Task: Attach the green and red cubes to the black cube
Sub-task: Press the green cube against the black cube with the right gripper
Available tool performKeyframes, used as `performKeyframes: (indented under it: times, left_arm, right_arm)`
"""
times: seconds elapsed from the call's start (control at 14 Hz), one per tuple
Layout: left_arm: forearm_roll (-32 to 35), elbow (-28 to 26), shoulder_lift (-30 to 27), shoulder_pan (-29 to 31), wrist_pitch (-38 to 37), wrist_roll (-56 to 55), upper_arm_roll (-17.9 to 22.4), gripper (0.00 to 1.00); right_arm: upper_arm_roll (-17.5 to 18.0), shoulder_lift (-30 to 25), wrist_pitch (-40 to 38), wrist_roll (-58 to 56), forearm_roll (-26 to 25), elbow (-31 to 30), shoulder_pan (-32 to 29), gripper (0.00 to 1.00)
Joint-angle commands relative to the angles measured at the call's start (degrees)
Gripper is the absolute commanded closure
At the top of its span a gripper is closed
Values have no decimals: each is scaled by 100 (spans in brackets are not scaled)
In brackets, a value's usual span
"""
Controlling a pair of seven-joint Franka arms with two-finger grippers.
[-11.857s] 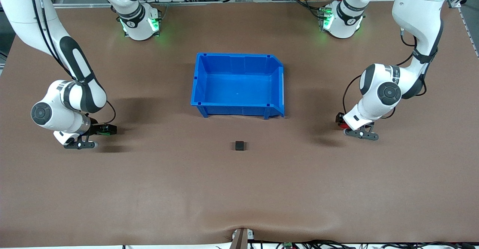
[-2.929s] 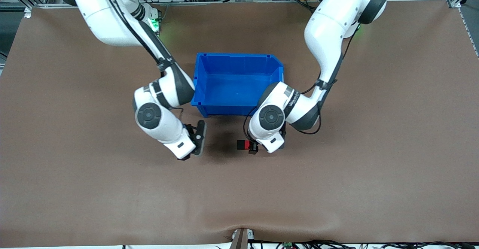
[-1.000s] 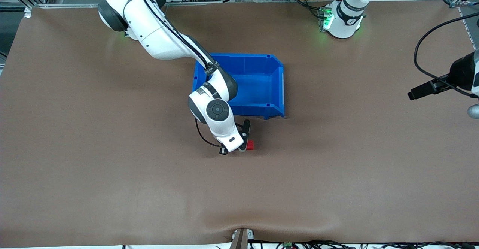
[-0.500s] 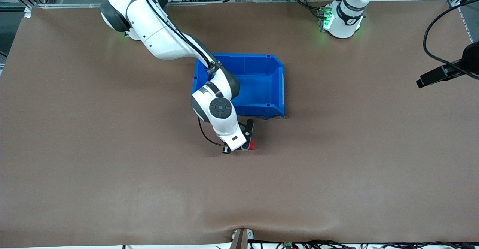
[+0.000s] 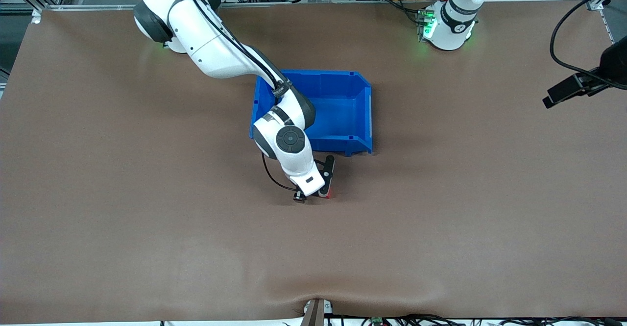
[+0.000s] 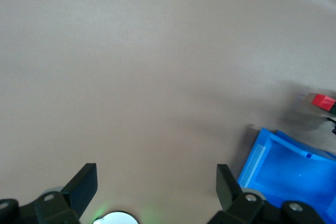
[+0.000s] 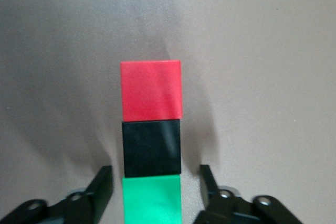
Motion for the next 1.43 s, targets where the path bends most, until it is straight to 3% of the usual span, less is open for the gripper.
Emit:
performKeyframes:
  times: [0.0, 0.43, 1.14, 1.36]
  left_arm:
    - [75, -676, -533, 223, 239, 127, -384, 0]
    - [32, -668, -507, 232, 204, 136, -341, 0]
    - [32, -668, -507, 285, 204, 215, -350, 0]
    - [84, -694, -524, 285, 195, 285, -376, 0]
  right_arm:
    - [-3, -63, -83, 116, -46, 150, -43, 0]
    - [32, -836, -1329, 116, 42, 142, -367, 0]
    - [85, -2594, -3016, 248, 86, 133, -2106, 0]
    - [41, -3244, -3361, 239, 876, -156, -2887, 0]
